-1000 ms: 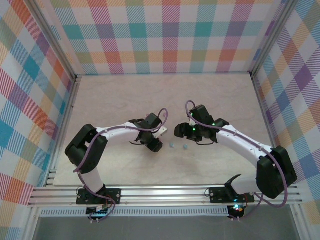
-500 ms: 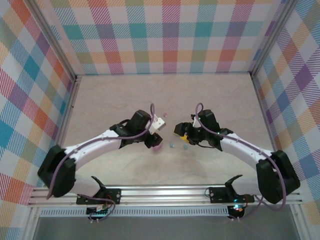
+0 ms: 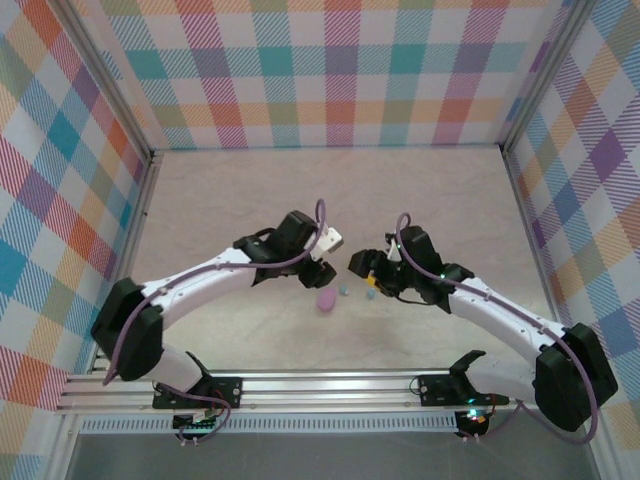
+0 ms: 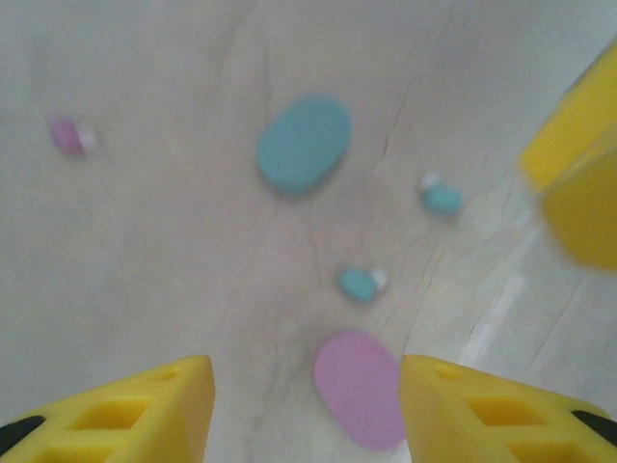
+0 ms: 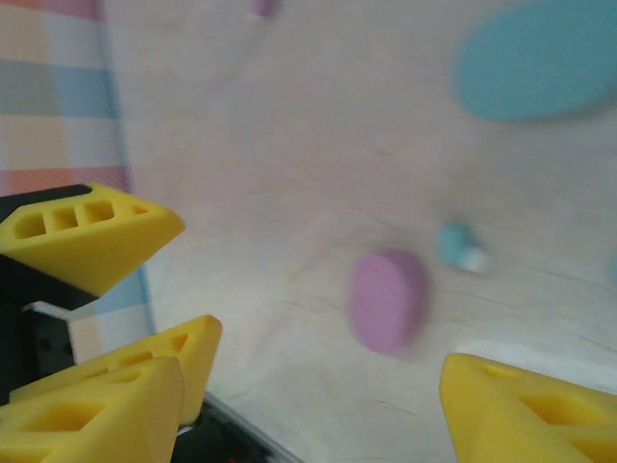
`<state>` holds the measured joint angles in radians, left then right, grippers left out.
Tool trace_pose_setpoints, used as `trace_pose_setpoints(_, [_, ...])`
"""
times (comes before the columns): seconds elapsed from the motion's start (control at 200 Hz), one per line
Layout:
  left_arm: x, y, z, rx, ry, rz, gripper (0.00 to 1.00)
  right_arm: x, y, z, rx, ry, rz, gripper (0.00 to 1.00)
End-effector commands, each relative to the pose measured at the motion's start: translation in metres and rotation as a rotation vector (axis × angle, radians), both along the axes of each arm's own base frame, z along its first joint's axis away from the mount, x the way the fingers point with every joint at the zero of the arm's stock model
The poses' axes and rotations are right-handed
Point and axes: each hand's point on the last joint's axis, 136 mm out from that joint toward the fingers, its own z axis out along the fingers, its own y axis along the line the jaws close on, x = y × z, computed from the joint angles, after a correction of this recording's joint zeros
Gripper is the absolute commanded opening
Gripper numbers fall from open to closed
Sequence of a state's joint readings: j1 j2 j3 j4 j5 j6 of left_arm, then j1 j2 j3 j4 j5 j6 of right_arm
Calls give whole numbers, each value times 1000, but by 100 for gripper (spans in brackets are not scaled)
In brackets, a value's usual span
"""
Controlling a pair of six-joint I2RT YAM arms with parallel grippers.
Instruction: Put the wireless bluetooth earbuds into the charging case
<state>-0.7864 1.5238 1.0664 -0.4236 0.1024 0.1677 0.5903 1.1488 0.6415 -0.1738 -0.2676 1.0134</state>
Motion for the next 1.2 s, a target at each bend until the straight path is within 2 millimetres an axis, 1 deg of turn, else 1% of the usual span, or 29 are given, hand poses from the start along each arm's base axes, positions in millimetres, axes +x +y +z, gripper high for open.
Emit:
trace_pose_setpoints(0.0, [-19, 26, -48, 175, 227, 214, 56, -7, -31, -29, -87, 105, -97, 71])
trace_pose_setpoints(0.04, [-23, 24, -57, 179, 281, 257, 56, -7, -37, -32, -96, 110, -109, 71])
trace_pose_setpoints(0.085, [-26, 20, -61, 154, 325, 309, 57, -7, -44, -33, -108, 114, -115, 71])
trace_pose_setpoints(0.215, [-27, 14, -63, 83, 390, 468, 61, -5, -56, -30, -131, 105, -111, 71])
trace_pose_setpoints(0.345, [-34, 1, -62, 101, 383, 490, 64, -4, -58, -28, -132, 93, -106, 72])
trace_pose_setpoints(0.455, [-39, 1, -72, 174, 364, 507, 64, -5, -56, -29, -128, 97, -94, 71])
trace_pose_setpoints(0.565, [-38, 5, -83, 239, 322, 544, 60, -7, -56, -30, -130, 100, -83, 72])
trace_pose_setpoints(0.675, [-34, 16, -94, 299, 278, 575, 58, -7, -57, -29, -131, 94, -84, 72])
trace_pose_setpoints(0.74, [-35, 14, -102, 304, 290, 562, 58, -7, -58, -28, -130, 90, -83, 72])
trace_pose_setpoints(0.83, [-38, 9, -111, 306, 313, 541, 54, -6, -58, -25, -127, 83, -85, 72])
trace_pose_setpoints(0.875, [-37, 9, -112, 311, 309, 532, 49, -6, -58, -25, -126, 80, -86, 72])
trace_pose_setpoints(0.985, [-36, 6, -107, 295, 292, 490, 34, -4, -56, -23, -109, 73, -89, 72])
trace_pose_setpoints(1.05, [-36, 1, -98, 264, 282, 445, 30, -1, -52, -19, -62, 61, -90, 72])
trace_pose_setpoints(1.115, [-37, -5, -86, 215, 268, 382, 27, 4, -44, -10, 16, 33, -81, 71])
trace_pose_setpoints(1.195, [-39, -17, -58, 112, 258, 278, 25, 10, -34, 5, 94, -15, -65, 70])
